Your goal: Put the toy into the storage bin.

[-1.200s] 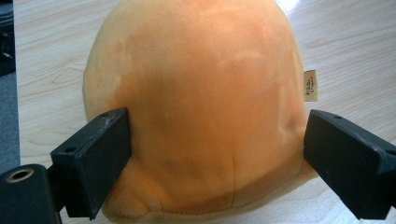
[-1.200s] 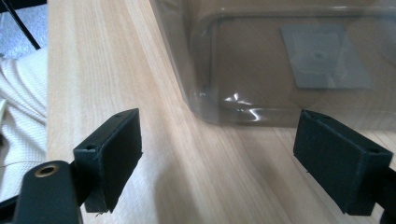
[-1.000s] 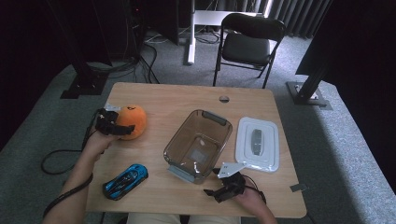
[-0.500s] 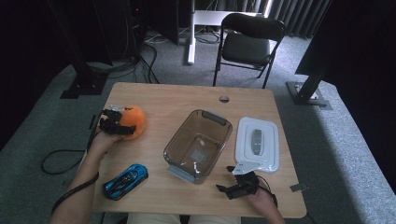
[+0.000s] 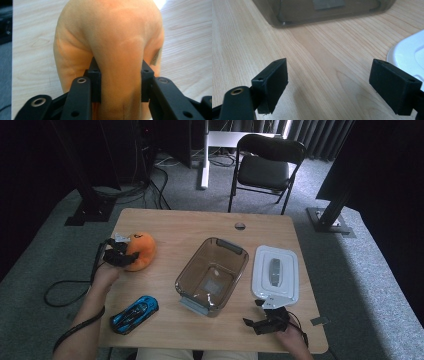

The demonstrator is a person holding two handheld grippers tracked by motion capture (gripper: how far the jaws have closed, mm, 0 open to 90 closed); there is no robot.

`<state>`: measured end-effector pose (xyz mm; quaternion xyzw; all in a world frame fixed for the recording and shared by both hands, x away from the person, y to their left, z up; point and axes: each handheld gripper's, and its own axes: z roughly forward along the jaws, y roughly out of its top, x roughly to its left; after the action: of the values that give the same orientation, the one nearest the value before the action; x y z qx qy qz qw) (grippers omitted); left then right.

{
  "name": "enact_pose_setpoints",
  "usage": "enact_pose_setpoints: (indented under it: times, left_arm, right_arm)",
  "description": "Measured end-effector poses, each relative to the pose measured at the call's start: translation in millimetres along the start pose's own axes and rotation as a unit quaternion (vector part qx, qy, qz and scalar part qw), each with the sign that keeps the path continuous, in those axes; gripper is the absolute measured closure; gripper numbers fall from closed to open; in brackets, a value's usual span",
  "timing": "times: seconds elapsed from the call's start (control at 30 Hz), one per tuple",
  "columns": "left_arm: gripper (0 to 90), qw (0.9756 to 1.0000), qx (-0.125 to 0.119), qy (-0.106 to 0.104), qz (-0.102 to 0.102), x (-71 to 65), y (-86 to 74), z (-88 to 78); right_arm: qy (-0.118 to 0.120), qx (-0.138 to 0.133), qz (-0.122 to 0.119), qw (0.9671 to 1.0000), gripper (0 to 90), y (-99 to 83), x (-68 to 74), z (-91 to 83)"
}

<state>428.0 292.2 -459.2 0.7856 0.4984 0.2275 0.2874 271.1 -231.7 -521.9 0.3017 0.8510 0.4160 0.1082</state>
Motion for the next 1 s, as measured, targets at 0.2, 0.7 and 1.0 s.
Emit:
enact_pose_setpoints:
  times: [0.2,0.7,1.0]
  left_arm:
    - [69.8,0.9996,-0.013,-0.024,0.008,-5.9,6.3,-12.9]
    - [69.6,0.9923,-0.067,-0.08,0.067,-52.0,50.3,-61.0]
    - [69.5,0.9858,-0.077,-0.114,0.097,-74.2,70.7,-75.6]
  right_arm:
    - [-0.002,0.001,0.002,1.0,15.2,-1.3,-0.4,1.3]
    - [-0.001,0.015,0.001,0.9999,15.2,-1.8,-0.6,3.8]
    - [-0.008,0.032,-0.016,0.9994,15.1,-1.5,1.9,6.3]
